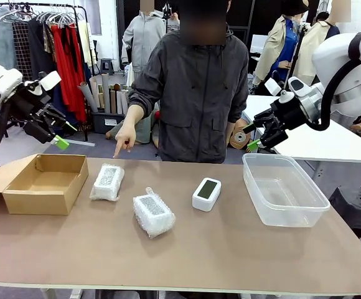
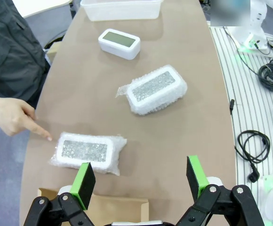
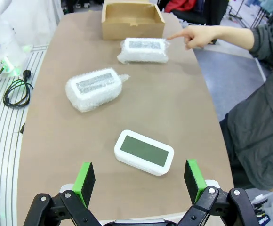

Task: Separate and place wrapped and unwrapped clocks.
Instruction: Pick up the Digital clock indicated by the person.

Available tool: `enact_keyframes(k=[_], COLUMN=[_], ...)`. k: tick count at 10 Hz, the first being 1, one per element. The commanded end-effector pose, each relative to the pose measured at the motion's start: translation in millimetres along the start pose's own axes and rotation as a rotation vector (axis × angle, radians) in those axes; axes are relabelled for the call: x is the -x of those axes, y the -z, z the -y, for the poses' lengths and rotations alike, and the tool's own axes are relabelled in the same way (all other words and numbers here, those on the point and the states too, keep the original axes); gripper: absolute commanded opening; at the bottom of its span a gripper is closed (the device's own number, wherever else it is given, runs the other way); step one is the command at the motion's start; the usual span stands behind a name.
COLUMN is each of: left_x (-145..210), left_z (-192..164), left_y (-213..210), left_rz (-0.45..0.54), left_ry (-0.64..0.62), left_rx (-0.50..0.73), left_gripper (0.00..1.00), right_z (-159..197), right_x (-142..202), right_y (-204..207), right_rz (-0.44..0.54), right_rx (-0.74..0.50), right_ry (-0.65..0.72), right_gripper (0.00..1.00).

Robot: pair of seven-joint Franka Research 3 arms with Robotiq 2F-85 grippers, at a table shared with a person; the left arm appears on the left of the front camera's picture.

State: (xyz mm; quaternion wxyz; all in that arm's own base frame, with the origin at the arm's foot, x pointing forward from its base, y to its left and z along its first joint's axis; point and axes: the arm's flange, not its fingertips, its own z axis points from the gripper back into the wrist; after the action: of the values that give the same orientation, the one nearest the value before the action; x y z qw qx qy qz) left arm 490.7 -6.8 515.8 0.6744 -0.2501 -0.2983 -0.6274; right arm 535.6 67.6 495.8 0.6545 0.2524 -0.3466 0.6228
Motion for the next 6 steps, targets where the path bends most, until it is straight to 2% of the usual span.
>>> enact_keyframes(k=[1, 6], left_x=[-1.1, -1.1], left_z=[0.6, 0.6], left_y=[-2.1, -2.1], left_rz=[0.001, 0.001], left_ry=[0.0, 0.0], left_rx=[-0.004, -0.004], left_gripper=[1.0, 1.0], right_z=[-1.1, -1.1], right_x=[-0.9, -0.9], right_y=[-1.4, -1.4], right_rz=[-0.004, -0.004], right_rx=[0.007, 0.007], right_ry=[-0.008, -0.008], right_gripper=[1.0, 1.0])
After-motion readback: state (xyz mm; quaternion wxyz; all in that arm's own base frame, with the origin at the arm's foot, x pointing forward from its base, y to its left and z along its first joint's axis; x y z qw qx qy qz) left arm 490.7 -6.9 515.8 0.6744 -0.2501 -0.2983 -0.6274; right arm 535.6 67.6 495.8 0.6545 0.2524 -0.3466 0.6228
